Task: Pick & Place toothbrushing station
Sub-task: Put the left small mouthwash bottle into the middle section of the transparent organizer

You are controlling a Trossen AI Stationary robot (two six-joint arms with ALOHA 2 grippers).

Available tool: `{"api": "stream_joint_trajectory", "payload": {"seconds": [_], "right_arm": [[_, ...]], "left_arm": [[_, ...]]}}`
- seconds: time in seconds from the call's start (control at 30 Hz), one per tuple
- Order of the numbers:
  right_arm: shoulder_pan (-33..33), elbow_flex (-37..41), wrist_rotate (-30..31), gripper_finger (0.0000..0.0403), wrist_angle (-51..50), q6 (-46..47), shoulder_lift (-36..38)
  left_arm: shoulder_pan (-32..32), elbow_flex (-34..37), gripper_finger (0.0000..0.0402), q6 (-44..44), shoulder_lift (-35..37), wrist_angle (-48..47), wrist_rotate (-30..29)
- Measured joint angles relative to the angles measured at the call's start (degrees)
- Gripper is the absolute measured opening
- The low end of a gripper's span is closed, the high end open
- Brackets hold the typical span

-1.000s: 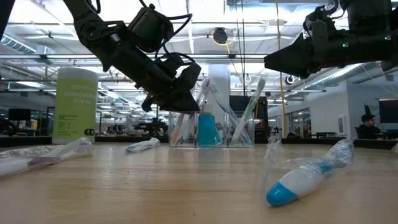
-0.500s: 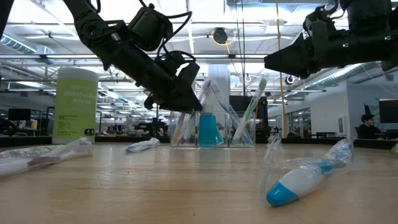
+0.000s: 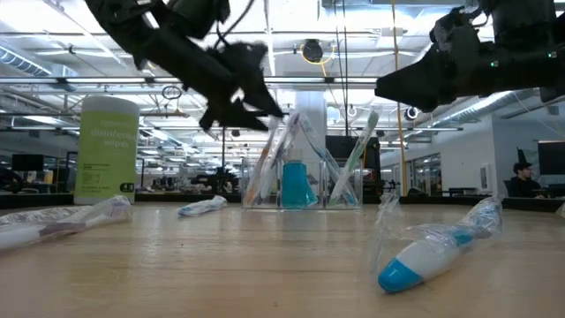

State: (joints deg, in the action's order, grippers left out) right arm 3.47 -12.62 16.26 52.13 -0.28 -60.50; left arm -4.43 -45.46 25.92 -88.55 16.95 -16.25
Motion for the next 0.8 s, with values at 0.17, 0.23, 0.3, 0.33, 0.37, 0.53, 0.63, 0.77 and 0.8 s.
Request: {"api": "stream_joint_trajectory", "payload": {"seconds": [0.17, 0.23, 0.3, 0.33, 0.37, 0.53, 0.63, 0.77, 0.8], "right_arm": [[0.0, 0.0, -5.5, 0.0187, 2.7, 3.0, 0.0], [0.2, -0.1, -7.7, 0.0187, 2.8, 6.2, 0.0], [1.2, -1.1, -8.6, 0.0187, 0.9, 8.7, 0.0], [2.0, -1.9, -8.8, 0.0187, -0.7, 9.2, 0.0], [3.0, -3.2, -8.9, 0.0187, -3.0, 9.5, 0.0], [9.4, -13.1, -5.4, 0.0183, -23.6, 13.7, 0.0], [12.9, -21.3, -2.0, 0.0181, -43.3, 20.4, -0.5], [16.5, -30.4, -2.6, 0.0181, -63.6, 34.9, -2.7], [17.4, -31.9, -4.4, 0.0181, -66.9, 38.3, -3.5]], "left_arm": [[0.5, -0.1, 0.0214, 0.2, 6.9, -2.4, 7.3], [1.1, -0.1, 0.0209, -1.1, 8.7, -2.9, 9.3], [1.9, -0.1, 0.0205, -3.5, 10.4, -3.6, 9.7], [2.2, -0.1, 0.0203, -4.8, 11.0, -4.1, 9.8], [2.6, -0.1, 0.0201, -5.9, 11.3, -3.7, 9.8], [3.1, -0.1, 0.0196, -7.9, 12.4, -4.3, 9.8], [2.7, -0.1, 0.0196, -7.9, 12.3, -3.9, 9.8], [2.0, -0.1, 0.0195, -7.5, 12.4, -4.0, 9.6], [2.1, -0.1, 0.0195, -7.4, 12.3, -4.1, 9.6]]}}
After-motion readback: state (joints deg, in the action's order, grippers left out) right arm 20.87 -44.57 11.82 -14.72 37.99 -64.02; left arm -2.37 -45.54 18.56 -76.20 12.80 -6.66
